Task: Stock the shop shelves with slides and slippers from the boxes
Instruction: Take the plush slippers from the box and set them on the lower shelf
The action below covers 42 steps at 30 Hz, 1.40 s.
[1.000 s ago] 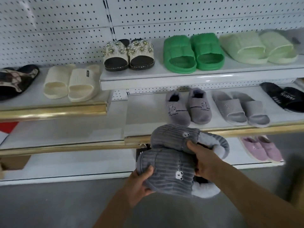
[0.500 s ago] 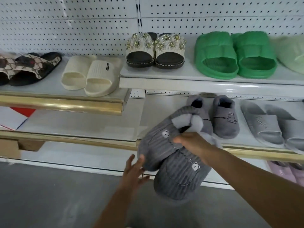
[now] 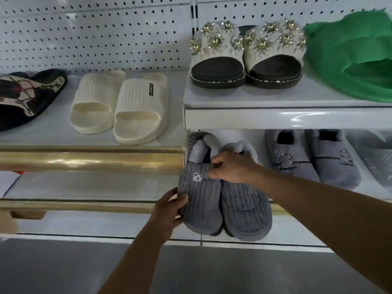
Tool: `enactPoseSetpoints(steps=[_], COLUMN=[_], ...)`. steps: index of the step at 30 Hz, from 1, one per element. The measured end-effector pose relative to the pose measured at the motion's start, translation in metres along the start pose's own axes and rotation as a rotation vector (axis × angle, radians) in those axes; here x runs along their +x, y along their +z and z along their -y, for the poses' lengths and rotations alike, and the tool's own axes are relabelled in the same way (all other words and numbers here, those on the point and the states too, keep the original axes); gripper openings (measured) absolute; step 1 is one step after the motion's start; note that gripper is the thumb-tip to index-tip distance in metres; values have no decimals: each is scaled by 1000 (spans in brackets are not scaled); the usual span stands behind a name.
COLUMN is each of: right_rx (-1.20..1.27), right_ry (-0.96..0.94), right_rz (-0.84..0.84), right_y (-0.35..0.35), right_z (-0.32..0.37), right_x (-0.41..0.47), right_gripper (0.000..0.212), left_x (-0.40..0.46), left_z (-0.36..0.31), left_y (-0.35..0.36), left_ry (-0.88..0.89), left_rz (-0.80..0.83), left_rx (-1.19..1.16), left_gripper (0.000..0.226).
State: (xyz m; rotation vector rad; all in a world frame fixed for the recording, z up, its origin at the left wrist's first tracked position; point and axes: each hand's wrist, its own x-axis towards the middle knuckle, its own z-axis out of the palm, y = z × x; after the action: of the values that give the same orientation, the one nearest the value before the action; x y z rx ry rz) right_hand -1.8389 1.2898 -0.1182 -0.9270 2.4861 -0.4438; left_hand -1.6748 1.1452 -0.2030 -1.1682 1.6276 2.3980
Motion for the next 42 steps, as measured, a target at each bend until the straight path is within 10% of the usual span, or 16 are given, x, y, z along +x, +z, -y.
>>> enactPoseSetpoints(steps=[6, 9, 15, 36, 42], right_rx=[4, 274, 67, 345, 427], right_ry=[2, -52, 247, 379, 322], right_rz=[-59, -60, -166, -445, -517], right_y=[0, 8, 39, 64, 61], right_z=[-20, -33, -61, -70, -78], right_x=[59, 57, 29, -26, -57], right_gripper=[20, 50, 105, 84, 71], left_x=[60, 76, 85, 80, 53], left_z=[-14, -6, -7, -17, -17], left_y=[5, 3, 4, 44, 67], left_ry=[-82, -145, -157, -163, 301], left_rz=[-47, -43, -4, -99, -515], left_rx=[28, 44, 44, 251, 657], left_gripper=[28, 30, 31, 39, 53])
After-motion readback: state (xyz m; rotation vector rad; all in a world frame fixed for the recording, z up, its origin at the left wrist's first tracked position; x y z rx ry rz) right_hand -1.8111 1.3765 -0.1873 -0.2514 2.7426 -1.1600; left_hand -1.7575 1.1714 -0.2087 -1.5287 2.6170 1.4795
